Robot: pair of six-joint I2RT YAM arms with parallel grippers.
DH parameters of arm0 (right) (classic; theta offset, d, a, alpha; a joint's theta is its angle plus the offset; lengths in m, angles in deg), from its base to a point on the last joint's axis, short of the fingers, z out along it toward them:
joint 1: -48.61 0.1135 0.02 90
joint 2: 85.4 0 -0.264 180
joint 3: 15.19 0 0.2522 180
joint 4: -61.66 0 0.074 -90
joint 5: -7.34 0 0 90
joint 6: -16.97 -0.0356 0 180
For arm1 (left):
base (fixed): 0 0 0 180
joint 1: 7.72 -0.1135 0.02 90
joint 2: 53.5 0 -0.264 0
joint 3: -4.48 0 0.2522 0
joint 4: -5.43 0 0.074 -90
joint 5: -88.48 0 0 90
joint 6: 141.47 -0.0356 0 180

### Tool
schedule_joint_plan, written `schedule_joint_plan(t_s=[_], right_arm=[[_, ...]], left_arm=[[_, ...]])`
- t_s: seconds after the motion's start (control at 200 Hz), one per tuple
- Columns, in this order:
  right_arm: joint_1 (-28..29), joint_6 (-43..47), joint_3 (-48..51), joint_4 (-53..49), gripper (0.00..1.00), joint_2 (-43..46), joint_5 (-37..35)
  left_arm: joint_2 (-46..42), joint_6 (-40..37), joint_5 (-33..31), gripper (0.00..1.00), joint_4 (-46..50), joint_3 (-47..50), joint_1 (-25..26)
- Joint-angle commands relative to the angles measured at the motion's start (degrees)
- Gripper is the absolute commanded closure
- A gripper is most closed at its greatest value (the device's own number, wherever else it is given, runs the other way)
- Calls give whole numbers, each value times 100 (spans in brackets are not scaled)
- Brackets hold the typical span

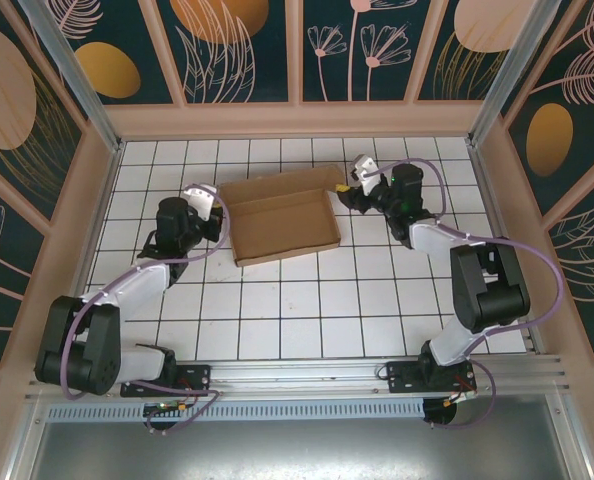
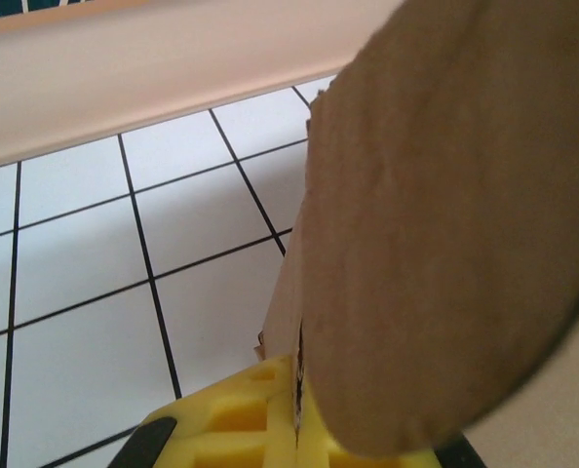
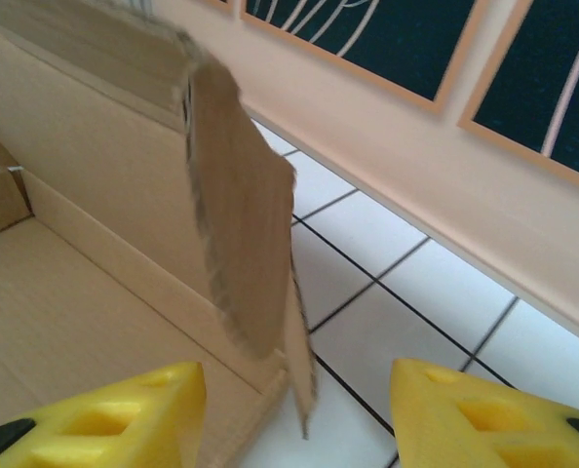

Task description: Fold the paper box

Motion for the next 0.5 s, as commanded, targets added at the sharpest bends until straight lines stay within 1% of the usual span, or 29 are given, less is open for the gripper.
schedule_joint_plan(t_s=[0.0, 0.115, 0.29, 0.39, 0.495], right_arm=[[-203, 210, 218, 456, 47, 219, 176], [-254, 539, 89, 277, 47, 113, 493], [-204, 581, -342, -138, 47, -256, 728], [-126, 646, -603, -366, 47, -501, 715], [-35, 728, -884, -591, 48, -774, 463]], left_arm=[[130, -120, 209, 100, 156, -322, 10], [185, -140, 263, 100, 189, -384, 10], [267, -156, 335, 100, 272, -464, 8], [306, -183, 338, 100, 325, -509, -1], [335, -197, 336, 100, 369, -562, -15]])
